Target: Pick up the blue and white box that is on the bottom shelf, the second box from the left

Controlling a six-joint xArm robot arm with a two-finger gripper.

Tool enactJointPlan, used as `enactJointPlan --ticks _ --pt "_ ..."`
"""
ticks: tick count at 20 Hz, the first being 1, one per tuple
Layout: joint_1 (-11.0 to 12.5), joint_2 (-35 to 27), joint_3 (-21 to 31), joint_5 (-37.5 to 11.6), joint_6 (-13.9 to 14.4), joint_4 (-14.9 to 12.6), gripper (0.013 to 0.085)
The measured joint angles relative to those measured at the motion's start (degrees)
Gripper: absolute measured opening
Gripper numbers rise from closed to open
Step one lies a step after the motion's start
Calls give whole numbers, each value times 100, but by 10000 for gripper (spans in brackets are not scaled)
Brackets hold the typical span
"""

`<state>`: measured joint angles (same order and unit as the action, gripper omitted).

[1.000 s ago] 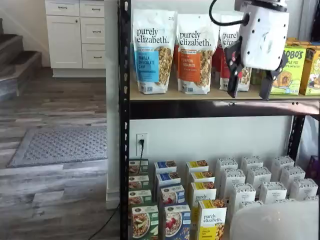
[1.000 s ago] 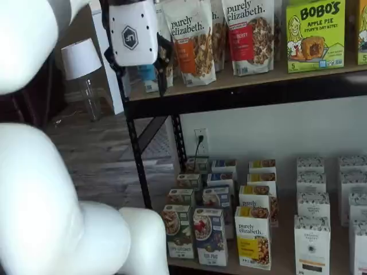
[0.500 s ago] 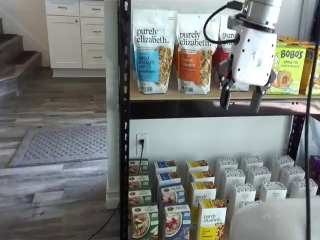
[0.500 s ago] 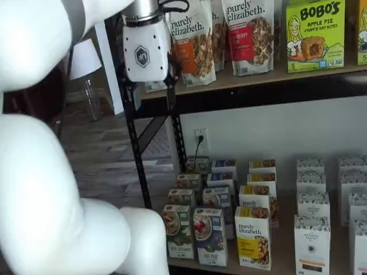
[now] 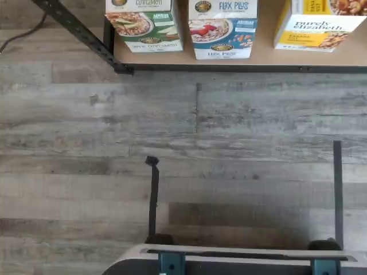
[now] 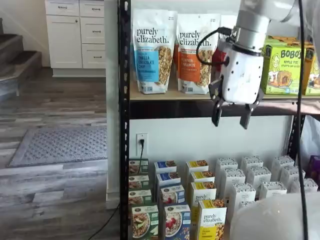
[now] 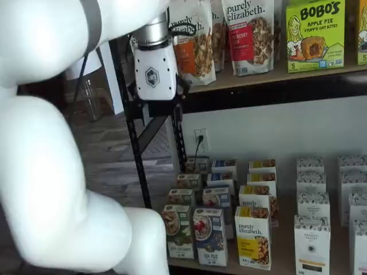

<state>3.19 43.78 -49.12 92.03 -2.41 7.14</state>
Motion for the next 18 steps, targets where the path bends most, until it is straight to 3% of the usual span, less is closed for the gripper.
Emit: enactJointPlan --ticks 10,18 --pt "-459 -507 714 -1164 355 -186 850" --pt "-726 -911 1271 -2403 538 -234 850"
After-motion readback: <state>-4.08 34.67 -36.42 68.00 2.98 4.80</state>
